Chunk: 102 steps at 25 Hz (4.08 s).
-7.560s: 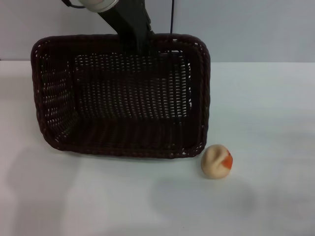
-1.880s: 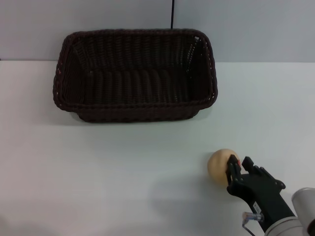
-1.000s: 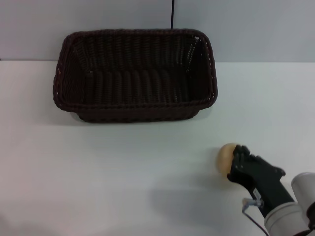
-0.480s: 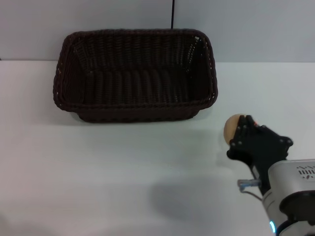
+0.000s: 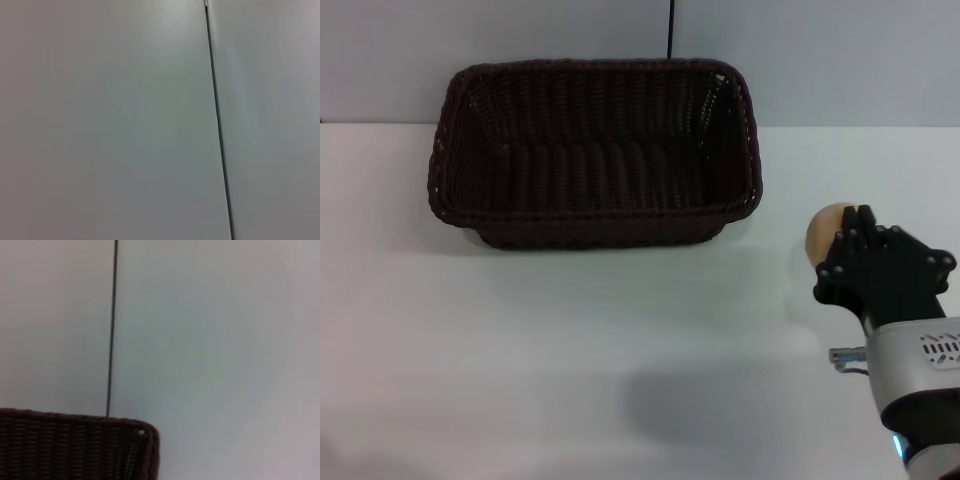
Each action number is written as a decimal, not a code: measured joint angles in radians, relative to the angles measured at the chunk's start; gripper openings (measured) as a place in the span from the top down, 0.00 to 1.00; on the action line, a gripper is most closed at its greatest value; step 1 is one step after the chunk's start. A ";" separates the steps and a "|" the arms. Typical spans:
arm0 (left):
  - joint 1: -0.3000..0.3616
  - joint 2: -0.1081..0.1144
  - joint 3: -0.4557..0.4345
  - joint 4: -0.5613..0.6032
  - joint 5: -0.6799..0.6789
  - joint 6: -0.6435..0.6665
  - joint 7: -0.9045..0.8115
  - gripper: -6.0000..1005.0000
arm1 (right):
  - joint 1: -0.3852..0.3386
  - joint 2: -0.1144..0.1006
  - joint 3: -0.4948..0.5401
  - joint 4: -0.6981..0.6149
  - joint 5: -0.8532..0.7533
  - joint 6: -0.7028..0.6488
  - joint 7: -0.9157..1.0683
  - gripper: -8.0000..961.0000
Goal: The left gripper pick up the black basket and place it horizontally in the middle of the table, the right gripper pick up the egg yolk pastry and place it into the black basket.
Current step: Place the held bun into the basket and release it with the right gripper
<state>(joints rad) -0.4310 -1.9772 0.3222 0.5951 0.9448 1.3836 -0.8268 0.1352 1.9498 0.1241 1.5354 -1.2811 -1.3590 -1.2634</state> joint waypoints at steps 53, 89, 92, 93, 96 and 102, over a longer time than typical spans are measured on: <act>-0.017 -0.027 -0.006 0.007 -0.002 -0.005 0.010 0.24 | -0.005 0.005 0.074 -0.165 0.129 -0.204 0.014 0.96; -0.023 -0.040 0.002 -0.002 0.000 -0.016 0.011 0.24 | 0.101 -0.041 0.099 -0.261 -0.058 -0.116 -0.093 0.97; -0.024 -0.042 0.003 -0.002 0.001 -0.017 0.011 0.24 | 0.102 -0.048 0.128 -0.277 -0.105 -0.056 -0.093 0.97; -0.024 -0.042 0.003 -0.002 0.001 -0.017 0.011 0.24 | 0.102 -0.048 0.128 -0.277 -0.105 -0.056 -0.093 0.97; -0.025 -0.043 0.003 -0.002 0.001 -0.019 0.011 0.24 | 0.102 -0.051 0.159 -0.300 -0.152 -0.008 -0.088 0.97; -0.025 -0.054 0.003 -0.001 0.000 -0.035 0.017 0.24 | 0.100 -0.041 0.254 -0.346 -0.283 0.125 -0.074 0.97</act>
<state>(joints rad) -0.4560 -2.0314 0.3252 0.5936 0.9449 1.3485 -0.8094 0.2353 1.9092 0.3784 1.1897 -1.5643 -1.2344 -1.3378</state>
